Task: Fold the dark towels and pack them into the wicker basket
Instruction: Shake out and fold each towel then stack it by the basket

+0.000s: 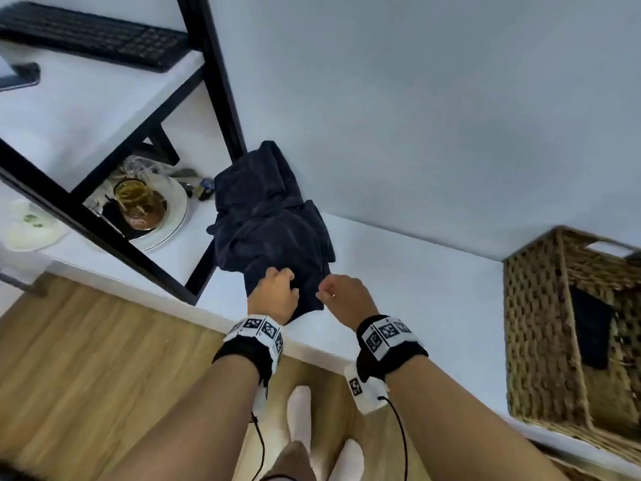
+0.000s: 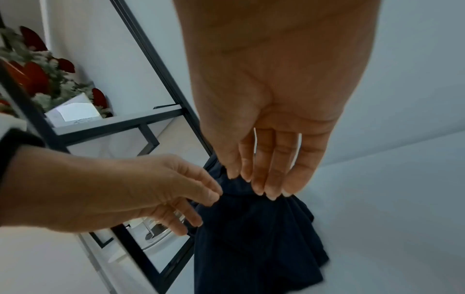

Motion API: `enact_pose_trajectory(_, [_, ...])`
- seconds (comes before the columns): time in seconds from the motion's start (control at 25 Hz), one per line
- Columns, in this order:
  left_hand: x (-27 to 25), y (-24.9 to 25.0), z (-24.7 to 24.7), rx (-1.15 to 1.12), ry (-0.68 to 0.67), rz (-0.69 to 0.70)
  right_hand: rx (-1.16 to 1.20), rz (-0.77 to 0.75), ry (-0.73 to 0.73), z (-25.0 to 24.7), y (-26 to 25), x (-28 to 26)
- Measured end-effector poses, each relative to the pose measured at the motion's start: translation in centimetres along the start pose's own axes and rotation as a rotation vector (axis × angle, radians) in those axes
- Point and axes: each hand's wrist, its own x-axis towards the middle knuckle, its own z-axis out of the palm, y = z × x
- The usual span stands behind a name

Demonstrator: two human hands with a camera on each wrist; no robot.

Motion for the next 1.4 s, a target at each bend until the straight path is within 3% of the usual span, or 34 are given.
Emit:
enact_pose_trajectory(0.28, [8.2,-1.2,-0.6,0.185,0.072,0.253,0.006,0.194,0.149,1.2,-2.3,9.4])
enact_pose_trajectory(0.44, [9.7,-0.8,-1.7,0.175,0.103,0.278,-0.076,0.170,0.159,1.1,-2.7,10.8])
enact_pose_trajectory(0.56, [10.4,0.1,-3.5,0.171,0.112,0.275,-0.011,0.097,0.239,-1.1,-3.6,10.2])
enact_pose_trajectory(0.68, [10.7,2.5,-6.5,0.055,0.244,0.343,0.142,0.051,0.348,-4.8,-5.0,9.3])
enact_pose_trajectory(0.92, [8.8,10.1,-15.9,-0.461,0.440,0.496,0.388,-0.167,0.551,-14.9,-7.6,6.0])
enact_pose_trajectory(1.08, [7.1,14.5,-20.7,-0.530,0.543,0.643,0.265,-0.245,0.498,-19.2,-7.2,4.9])
enact_pose_trajectory(1.24, [6.3,17.6,-24.1,-0.571,0.619,0.716,0.402,-0.259,0.750,-25.7,-6.9,2.7])
enact_pose_trajectory(1.4, [6.6,19.9,-25.4,-0.502,0.621,0.745,0.180,-0.360,0.902,-32.8,-6.6,0.3])
